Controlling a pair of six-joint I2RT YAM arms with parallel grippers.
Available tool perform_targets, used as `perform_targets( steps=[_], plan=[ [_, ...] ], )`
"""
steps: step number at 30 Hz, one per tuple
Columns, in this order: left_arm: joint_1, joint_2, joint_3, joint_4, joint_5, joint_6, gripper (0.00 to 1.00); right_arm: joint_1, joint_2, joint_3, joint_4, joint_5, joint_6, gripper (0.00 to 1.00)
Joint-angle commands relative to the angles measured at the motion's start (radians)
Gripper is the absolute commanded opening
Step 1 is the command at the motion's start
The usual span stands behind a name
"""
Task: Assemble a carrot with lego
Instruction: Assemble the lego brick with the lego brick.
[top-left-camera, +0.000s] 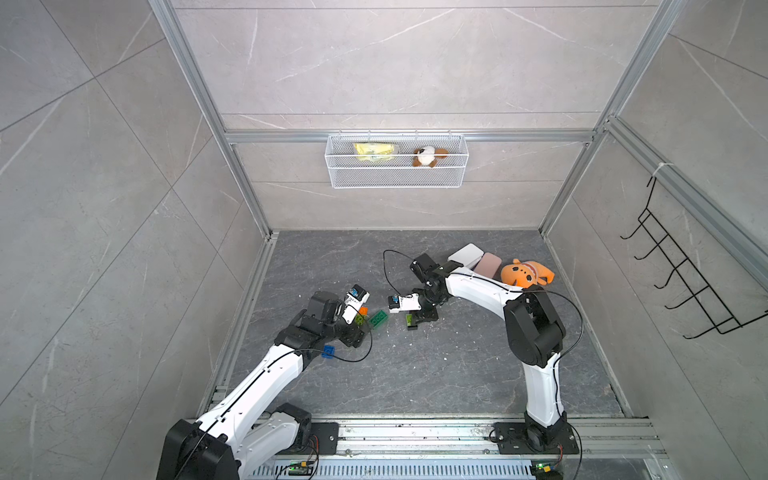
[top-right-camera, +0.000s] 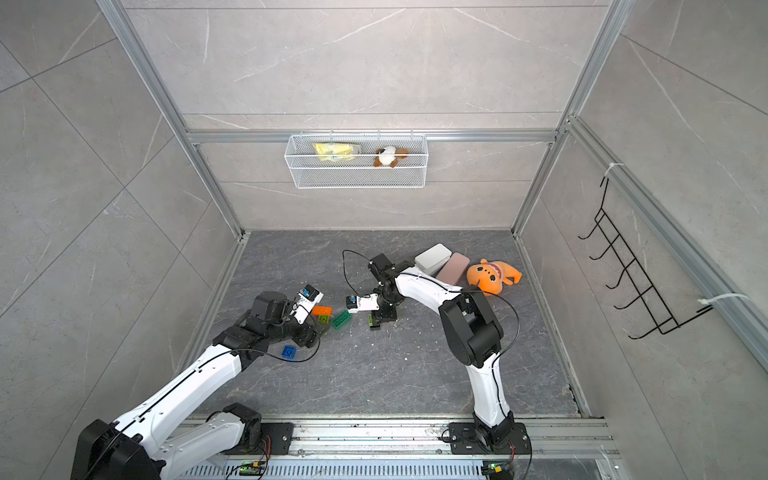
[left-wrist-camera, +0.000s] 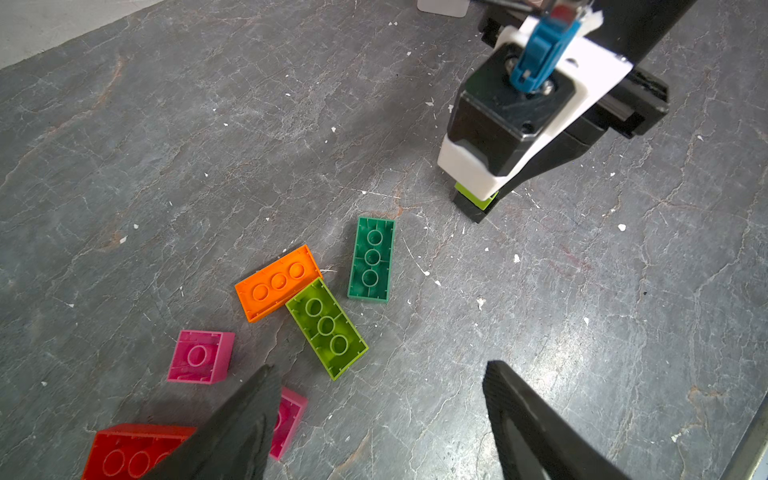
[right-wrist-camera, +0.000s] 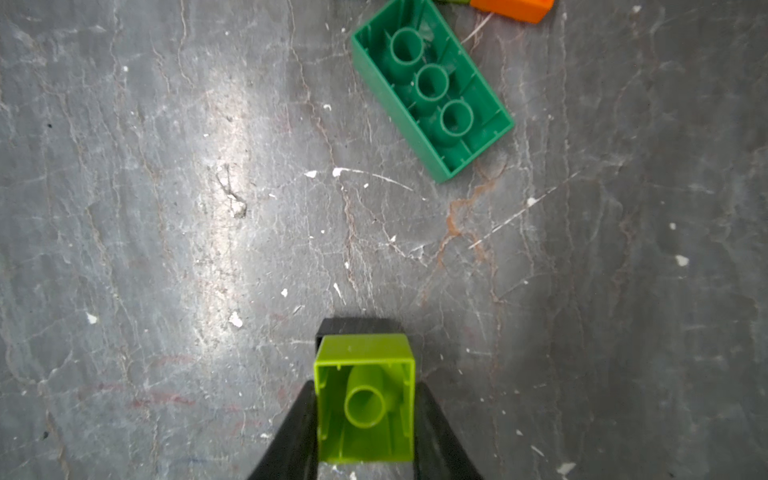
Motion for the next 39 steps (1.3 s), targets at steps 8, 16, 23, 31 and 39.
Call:
perform_targets(
  steps=[8,16,23,31,39],
  plan=[
    [0.001,-0.012,-0.004,0.005,-0.008,-0.003,0.81,0.006,0.033,0.020,-0.050,-0.006,-0.020,0.27],
    [0.002,-0.008,-0.004,0.006,-0.009,-0.003,0.81,0.007,0.002,0.005,-0.050,-0.014,-0.015,0.27],
    [0.001,-0.009,-0.005,0.005,-0.009,-0.003,0.81,0.007,-0.005,-0.008,-0.044,-0.016,-0.007,0.27],
    [0.002,-0.008,-0.005,0.006,-0.008,-0.003,0.81,0.007,-0.019,-0.016,-0.047,-0.014,-0.007,0.27],
    [0.002,-0.008,-0.005,0.006,-0.008,-0.003,0.81,0.005,-0.032,-0.029,-0.044,-0.017,-0.002,0.26]
  ],
)
